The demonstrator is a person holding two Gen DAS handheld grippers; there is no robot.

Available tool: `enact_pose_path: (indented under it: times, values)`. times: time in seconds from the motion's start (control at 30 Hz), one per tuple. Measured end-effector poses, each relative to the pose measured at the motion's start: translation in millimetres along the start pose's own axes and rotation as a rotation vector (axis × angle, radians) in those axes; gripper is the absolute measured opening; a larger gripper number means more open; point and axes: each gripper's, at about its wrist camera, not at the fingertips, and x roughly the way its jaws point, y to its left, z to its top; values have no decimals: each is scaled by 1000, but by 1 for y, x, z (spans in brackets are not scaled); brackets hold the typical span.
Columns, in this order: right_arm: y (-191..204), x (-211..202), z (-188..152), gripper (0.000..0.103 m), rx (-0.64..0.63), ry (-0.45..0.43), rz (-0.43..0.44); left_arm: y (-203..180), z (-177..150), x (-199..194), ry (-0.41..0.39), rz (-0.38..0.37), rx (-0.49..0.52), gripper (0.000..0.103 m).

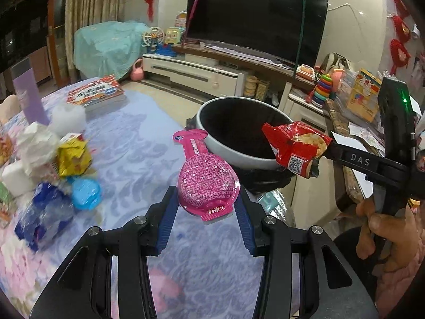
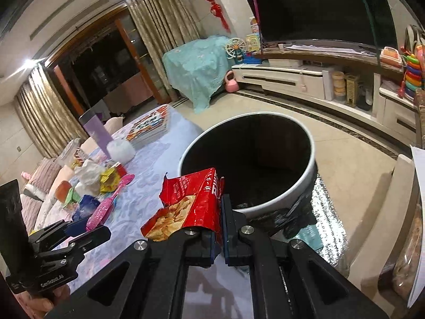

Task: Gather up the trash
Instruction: 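Carry the pink packet and red chip bag over the white bin with both tools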

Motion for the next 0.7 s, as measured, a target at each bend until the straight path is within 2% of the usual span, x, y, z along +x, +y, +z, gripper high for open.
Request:
enact_pose_path:
  times: [0.7]
  values:
    - [-40, 27, 45, 4, 4, 33, -64, -34, 46, 52, 34, -58, 74, 42]
